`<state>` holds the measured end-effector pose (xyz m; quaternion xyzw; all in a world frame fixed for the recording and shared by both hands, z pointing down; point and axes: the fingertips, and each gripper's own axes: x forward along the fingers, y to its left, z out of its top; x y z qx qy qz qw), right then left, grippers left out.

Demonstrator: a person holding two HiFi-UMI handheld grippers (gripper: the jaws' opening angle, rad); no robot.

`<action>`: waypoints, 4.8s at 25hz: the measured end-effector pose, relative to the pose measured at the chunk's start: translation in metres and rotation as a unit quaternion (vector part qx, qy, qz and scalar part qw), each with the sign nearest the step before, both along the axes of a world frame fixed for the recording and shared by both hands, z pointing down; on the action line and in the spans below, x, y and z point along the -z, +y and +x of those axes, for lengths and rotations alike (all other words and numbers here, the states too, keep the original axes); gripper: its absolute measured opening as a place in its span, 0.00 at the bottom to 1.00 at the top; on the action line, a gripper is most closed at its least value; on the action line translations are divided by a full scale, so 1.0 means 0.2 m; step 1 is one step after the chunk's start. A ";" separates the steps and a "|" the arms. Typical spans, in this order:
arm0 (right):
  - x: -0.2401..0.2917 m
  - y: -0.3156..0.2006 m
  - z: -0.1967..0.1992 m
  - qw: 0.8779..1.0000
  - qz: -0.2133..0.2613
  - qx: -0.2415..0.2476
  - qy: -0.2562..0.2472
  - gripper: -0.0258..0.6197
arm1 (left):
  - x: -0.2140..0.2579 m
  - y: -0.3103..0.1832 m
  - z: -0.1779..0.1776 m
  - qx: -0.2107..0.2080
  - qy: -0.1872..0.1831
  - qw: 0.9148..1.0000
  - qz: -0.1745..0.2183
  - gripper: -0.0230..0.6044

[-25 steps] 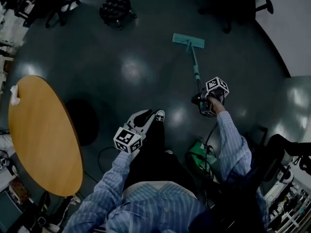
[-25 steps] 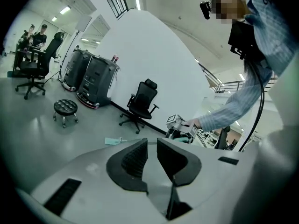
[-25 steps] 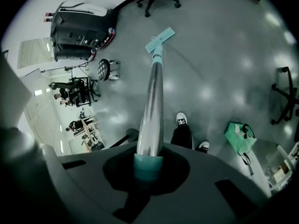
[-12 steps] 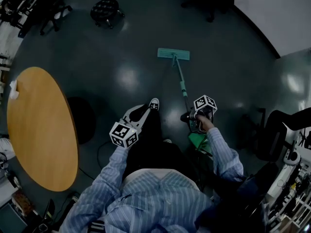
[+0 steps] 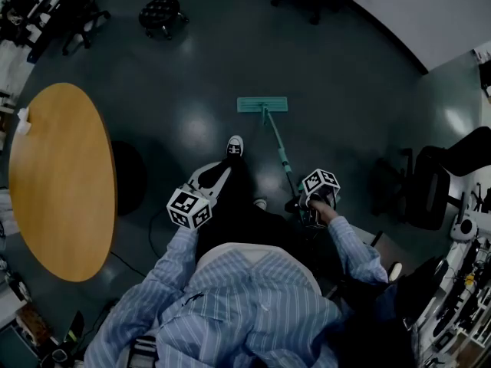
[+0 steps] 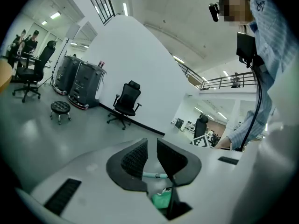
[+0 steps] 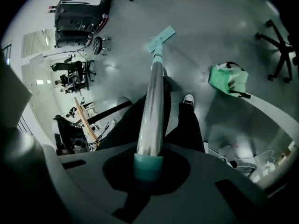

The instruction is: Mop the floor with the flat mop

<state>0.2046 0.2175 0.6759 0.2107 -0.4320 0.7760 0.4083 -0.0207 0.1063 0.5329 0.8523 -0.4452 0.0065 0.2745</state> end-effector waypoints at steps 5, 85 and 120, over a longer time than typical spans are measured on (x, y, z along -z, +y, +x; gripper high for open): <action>0.07 0.30 0.18 1.000 -0.008 0.013 0.000 0.05 | 0.01 0.17 0.04 0.010 0.002 1.000 0.007 0.14; -0.13 -2.42 -0.85 0.999 0.025 0.006 -0.023 0.06 | -0.16 -1.66 -0.48 -0.013 -0.021 0.998 -0.051 0.14; -0.39 -3.61 -1.43 0.997 0.076 -0.023 0.017 0.05 | -0.44 -1.77 -0.83 0.073 0.002 0.994 -0.082 0.14</action>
